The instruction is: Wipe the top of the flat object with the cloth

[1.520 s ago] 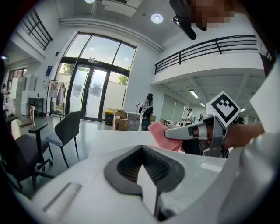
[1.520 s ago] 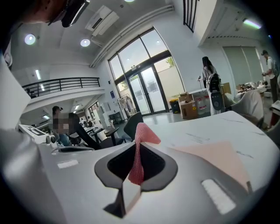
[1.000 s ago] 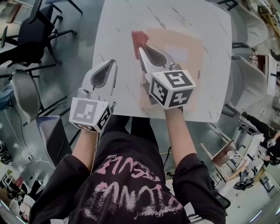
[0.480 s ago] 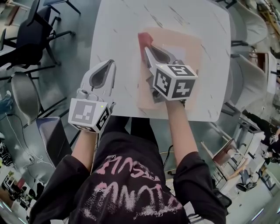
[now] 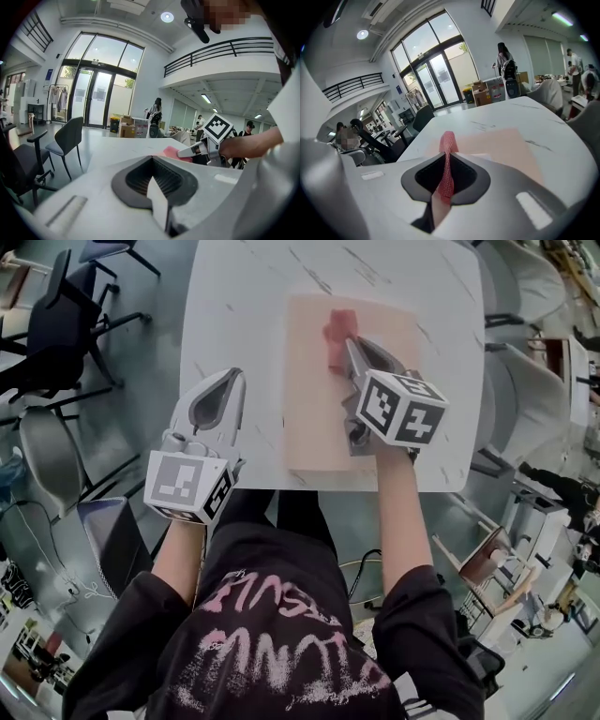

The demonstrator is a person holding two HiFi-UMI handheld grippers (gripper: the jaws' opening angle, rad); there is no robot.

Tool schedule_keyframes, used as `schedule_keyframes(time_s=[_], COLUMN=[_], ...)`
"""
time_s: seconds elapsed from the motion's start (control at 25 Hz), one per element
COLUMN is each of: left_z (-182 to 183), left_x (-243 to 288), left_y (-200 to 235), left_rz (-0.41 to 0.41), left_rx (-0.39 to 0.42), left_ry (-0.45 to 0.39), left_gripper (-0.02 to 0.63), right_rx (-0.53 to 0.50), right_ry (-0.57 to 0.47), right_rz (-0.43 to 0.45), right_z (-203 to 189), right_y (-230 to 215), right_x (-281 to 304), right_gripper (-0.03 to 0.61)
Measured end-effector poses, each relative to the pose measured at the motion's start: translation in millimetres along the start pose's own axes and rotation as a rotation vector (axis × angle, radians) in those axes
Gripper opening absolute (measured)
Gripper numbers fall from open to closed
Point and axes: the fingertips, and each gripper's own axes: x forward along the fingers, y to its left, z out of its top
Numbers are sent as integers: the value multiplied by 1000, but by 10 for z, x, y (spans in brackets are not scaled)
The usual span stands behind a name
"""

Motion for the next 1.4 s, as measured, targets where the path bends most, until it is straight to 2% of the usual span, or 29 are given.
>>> schedule_keyframes(time_s=[0.52,0.72,1.0,1.4], left_z=[7,7,19,10], left_x=[112,114,61,-144], left_y=[-168,-182,-200,8], left_rz=[-42,-44,-34,22], left_rx=[12,12,15,-4], left_ry=[25,22,17,-17], left_gripper=[0,0,0,0], right_rx=[80,84,45,-40], right_ry=[-54,-62,-97,-60], right_rz=[-203,-221,-152,62], right_z=[30,39,148,146], right_y=[-984,-1065,-646,476], right_x=[-513,-591,-607,-253], right_gripper=[48,48,48,48])
